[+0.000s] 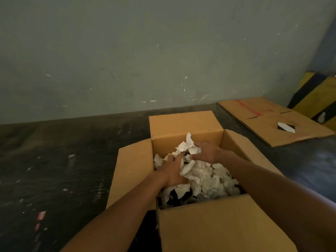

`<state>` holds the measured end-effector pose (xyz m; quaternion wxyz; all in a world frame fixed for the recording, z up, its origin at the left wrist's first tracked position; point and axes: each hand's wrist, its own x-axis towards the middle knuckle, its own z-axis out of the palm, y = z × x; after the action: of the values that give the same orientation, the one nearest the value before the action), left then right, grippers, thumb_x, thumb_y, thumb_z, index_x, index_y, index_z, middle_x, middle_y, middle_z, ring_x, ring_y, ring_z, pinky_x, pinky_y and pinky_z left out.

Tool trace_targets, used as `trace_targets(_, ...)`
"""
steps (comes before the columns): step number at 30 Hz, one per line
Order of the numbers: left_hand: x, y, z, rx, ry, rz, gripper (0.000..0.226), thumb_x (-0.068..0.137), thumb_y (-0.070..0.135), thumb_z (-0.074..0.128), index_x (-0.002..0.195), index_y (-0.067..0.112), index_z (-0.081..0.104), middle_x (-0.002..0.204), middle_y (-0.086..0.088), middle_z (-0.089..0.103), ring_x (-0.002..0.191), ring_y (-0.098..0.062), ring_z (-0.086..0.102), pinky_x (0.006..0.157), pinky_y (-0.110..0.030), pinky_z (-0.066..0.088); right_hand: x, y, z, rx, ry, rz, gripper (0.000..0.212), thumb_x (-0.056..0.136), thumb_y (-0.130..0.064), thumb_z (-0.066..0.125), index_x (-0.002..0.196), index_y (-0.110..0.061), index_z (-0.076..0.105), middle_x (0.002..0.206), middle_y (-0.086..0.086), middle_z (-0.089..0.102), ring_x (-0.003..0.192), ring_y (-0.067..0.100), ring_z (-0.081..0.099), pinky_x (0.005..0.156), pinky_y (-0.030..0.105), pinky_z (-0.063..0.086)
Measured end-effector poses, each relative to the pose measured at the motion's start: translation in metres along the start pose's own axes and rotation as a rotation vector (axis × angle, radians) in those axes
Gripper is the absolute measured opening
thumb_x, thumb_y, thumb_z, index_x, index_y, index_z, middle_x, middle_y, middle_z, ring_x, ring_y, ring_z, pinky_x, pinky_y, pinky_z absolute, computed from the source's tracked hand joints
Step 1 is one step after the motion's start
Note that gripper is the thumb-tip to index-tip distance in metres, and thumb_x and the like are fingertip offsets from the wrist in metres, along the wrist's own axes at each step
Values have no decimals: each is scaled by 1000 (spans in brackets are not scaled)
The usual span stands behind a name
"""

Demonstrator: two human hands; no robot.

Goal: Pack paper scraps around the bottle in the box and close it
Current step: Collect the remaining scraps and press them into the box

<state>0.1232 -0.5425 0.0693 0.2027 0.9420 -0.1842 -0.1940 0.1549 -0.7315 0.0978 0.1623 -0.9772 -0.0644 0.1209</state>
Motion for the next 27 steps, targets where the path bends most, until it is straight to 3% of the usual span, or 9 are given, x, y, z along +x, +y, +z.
trace_targets(2, -6, -1, 3, 50, -95, -12, 117, 74, 56, 74, 153, 33, -9, 162, -5, -8, 147, -37, 10, 115, -53, 26, -6, 4, -4, 69, -12, 13, 76, 82, -53, 67, 144, -20, 37, 147, 12, 37, 133, 29, 37, 104, 35, 35)
trace_targets(4, -12, -2, 6, 91, -149, -29, 124, 70, 62, 74, 152, 33, -13, 162, -3, -15, 149, -33, 0, 117, -53, 19, -17, 7, -8, 184, -17, 27, 76, 77, -54, 72, 140, -26, 40, 148, 9, 37, 132, 27, 40, 102, 36, 40)
trace_targets(7, -19, -1, 11, 50, -133, -36, 127, 68, 66, 74, 150, 36, -19, 162, -1, -20, 149, -33, -8, 118, -55, 15, -38, 11, -9, 384, 73, 53, 67, 86, -53, 62, 143, -28, 38, 151, 6, 34, 135, 25, 39, 101, 33, 39)
trace_targets(11, -23, 6, 20, 28, -105, -19, 128, 71, 63, 72, 144, 40, -30, 154, 1, -39, 145, -36, -21, 115, -57, 10, -59, 20, 6, 243, 103, 72, 64, 96, -56, 35, 153, -31, 17, 161, 8, 13, 147, 30, 15, 118, 45, 16)
trace_targets(15, -5, 13, 42, 180, -146, -31, 125, 76, 62, 69, 141, 38, -35, 148, 3, -47, 139, -37, -36, 112, -66, 0, -55, 26, 33, -66, 12, -7, 59, 103, -46, 18, 153, -27, -7, 160, 10, -15, 146, 29, -20, 116, 43, -11)
trace_targets(18, 20, 12, 52, 270, -181, -77, 131, 72, 68, 67, 142, 30, -36, 149, 4, -46, 138, -35, -38, 110, -67, -8, -25, 33, 50, -101, -28, -71, 61, 99, -54, 6, 152, -29, -11, 160, 10, -19, 146, 30, -22, 116, 45, -11)
trace_targets(21, 40, 5, 63, 307, -255, -119, 135, 69, 72, 67, 143, 26, -36, 150, 2, -44, 137, -35, -39, 111, -68, -9, 10, 48, 77, -163, -154, -197, 86, 77, -76, -15, 151, -31, -14, 159, 9, -22, 145, 31, -22, 118, 46, -10)
trace_targets(25, 58, -3, 83, 287, -329, -170, 137, 68, 73, 67, 143, 25, -37, 147, 2, -47, 140, -35, -35, 114, -64, -8, 36, 57, 101, -137, -226, -235, 66, 96, -48, -2, 150, -13, -16, 159, 12, -21, 144, 22, -26, 119, 41, -12)
trace_targets(27, 62, -4, 86, 284, -350, -177, 136, 68, 72, 68, 144, 26, -35, 148, 3, -46, 141, -37, -33, 114, -64, -6, 43, 61, 106, -129, -256, -252, 69, 95, -51, -3, 150, -11, -17, 159, 11, -22, 144, 21, -27, 119, 41, -12)
